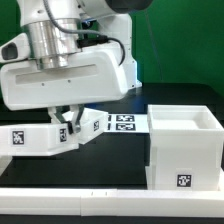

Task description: Assemble drawer

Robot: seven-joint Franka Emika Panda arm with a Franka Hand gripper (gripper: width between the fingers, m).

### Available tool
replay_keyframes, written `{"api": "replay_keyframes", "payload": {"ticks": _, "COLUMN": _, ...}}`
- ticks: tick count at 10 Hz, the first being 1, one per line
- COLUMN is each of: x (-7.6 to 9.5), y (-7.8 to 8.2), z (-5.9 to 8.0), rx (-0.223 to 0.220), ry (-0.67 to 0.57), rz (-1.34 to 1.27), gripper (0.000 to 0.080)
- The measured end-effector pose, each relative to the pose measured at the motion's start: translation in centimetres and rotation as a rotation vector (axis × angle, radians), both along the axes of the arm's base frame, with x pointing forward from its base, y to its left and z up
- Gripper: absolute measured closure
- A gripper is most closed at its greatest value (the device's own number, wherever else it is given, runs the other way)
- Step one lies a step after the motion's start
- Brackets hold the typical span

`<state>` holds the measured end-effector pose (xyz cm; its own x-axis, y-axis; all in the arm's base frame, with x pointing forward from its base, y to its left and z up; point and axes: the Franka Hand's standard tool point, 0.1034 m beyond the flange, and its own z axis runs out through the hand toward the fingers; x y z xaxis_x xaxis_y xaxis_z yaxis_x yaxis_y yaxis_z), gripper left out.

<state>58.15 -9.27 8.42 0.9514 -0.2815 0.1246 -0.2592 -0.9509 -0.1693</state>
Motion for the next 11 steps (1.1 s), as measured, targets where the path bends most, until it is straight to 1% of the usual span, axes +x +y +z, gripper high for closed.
{"api": "replay_keyframes", "payload": {"ticks": 1, "x": 0.0, "y": -0.1, "z": 0.0, "rx": -0.017, "ry": -0.005, "rz": 0.071, "gripper": 0.0763}}
{"api": "replay_keyframes", "payload": {"ticks": 2, "x": 0.0, "y": -0.1, "z": 0.0, "rx": -0.023, "ry": -0.008, "rz": 0.101, "gripper": 0.0763}}
{"api": "replay_keyframes", "payload": {"ticks": 3, "x": -0.1, "y": 0.2, "z": 0.1, "rx": -0.064, "ry": -0.037, "rz": 0.305, "gripper": 0.0763}}
{"api": "replay_keyframes", "payload": {"ticks": 4, "x": -0.2, "y": 1.4, "z": 0.2, "rx": -0.088, "ry": -0.061, "rz": 0.502, "gripper": 0.0763}}
{"api": "replay_keyframes", "payload": {"ticks": 5, "x": -0.7, "y": 3.3, "z": -0.1, "rx": -0.111, "ry": -0.057, "rz": 0.676, "gripper": 0.0763}}
{"api": "replay_keyframes", "payload": {"ticks": 6, "x": -1.0, "y": 3.6, "z": 0.0, "rx": -0.105, "ry": -0.071, "rz": 0.716, "gripper": 0.0763}}
{"api": "replay_keyframes", "payload": {"ticks": 7, "x": -0.9, "y": 1.2, "z": 0.6, "rx": -0.076, "ry": -0.100, "rz": 0.624, "gripper": 0.0763}}
{"api": "replay_keyframes", "payload": {"ticks": 8, "x": -1.1, "y": 0.2, "z": 0.4, "rx": -0.116, "ry": -0.085, "rz": 0.718, "gripper": 0.0763}}
{"api": "replay_keyframes", "payload": {"ticks": 9, "x": -1.2, "y": 0.6, "z": 0.2, "rx": -0.134, "ry": -0.081, "rz": 0.811, "gripper": 0.0763}}
{"api": "replay_keyframes", "payload": {"ticks": 10, "x": -1.4, "y": 0.2, "z": 0.1, "rx": -0.155, "ry": -0.083, "rz": 0.891, "gripper": 0.0763}}
{"api": "replay_keyframes", "payload": {"ticks": 11, "x": -1.7, "y": -0.2, "z": -0.2, "rx": -0.259, "ry": -0.109, "rz": 1.038, "gripper": 0.0763}}
